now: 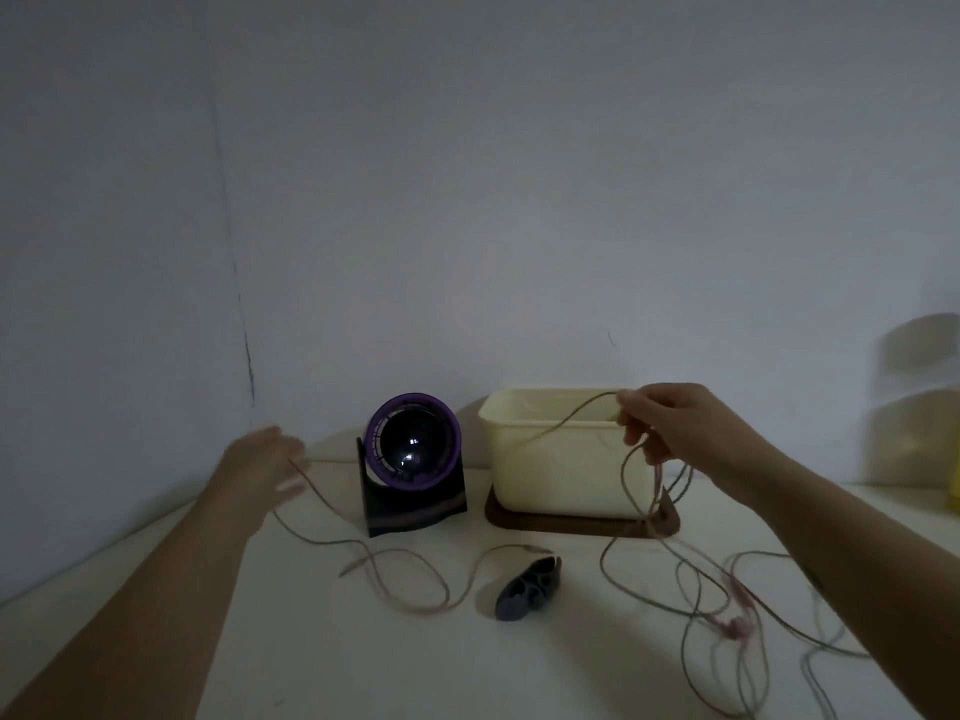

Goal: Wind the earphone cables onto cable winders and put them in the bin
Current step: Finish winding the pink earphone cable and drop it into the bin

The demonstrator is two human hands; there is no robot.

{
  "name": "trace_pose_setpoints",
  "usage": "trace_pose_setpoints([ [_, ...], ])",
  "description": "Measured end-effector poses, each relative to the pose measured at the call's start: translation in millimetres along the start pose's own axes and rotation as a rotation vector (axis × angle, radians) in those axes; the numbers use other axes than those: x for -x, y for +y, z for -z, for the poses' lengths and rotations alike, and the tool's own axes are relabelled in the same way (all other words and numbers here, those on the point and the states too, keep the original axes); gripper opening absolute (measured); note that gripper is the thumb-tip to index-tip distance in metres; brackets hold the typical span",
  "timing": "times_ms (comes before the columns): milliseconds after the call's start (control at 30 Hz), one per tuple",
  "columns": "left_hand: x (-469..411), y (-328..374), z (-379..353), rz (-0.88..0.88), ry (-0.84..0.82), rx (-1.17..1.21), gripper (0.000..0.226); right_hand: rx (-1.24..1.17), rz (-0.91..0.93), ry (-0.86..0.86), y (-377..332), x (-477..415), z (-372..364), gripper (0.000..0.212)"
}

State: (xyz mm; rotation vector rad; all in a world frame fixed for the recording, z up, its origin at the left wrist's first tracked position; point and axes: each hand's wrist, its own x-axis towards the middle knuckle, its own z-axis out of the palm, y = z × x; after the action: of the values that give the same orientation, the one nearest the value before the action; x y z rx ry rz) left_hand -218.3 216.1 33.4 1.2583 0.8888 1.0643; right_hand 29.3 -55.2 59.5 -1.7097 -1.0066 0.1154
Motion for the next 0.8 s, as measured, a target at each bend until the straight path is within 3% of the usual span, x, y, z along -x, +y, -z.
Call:
trace_pose_setpoints([
  [100,10,-7,-4,0.122,-0.206,-0.592,0.041,0.057,0.027,-0.165,-20,3,-16,0.033],
  [233,22,-1,-21,-0.093,-0.284,-1.194,0.048,0.080,0.047,-0.304,-40,10,-30,0.031],
  [400,45,22,-46,-0.333,-0.409,-1.516,0.038,0.226,0.093,-0.268,-51,15,-38,0.026],
  [500,69,33,-62,-0.540,-0.349,-1.453,0.030,0.186,0.113,-0.234,-57,15,-40,0.026],
  [600,101,43,-81,-0.908,-0.247,-1.060,0.021,0.068,0.150,-0.170,-65,12,-40,0.026],
  [667,120,47,-91,-0.872,-0.427,-0.831,0.015,-0.039,0.161,-0.123,-69,10,-40,0.028],
  [733,127,42,-102,-0.805,-0.580,-0.805,0.021,-0.190,0.122,-0.104,-74,9,-39,0.028],
  [800,125,34,-109,-0.821,-0.590,-0.719,0.009,-0.320,0.099,-0.096,-81,10,-37,0.028],
])
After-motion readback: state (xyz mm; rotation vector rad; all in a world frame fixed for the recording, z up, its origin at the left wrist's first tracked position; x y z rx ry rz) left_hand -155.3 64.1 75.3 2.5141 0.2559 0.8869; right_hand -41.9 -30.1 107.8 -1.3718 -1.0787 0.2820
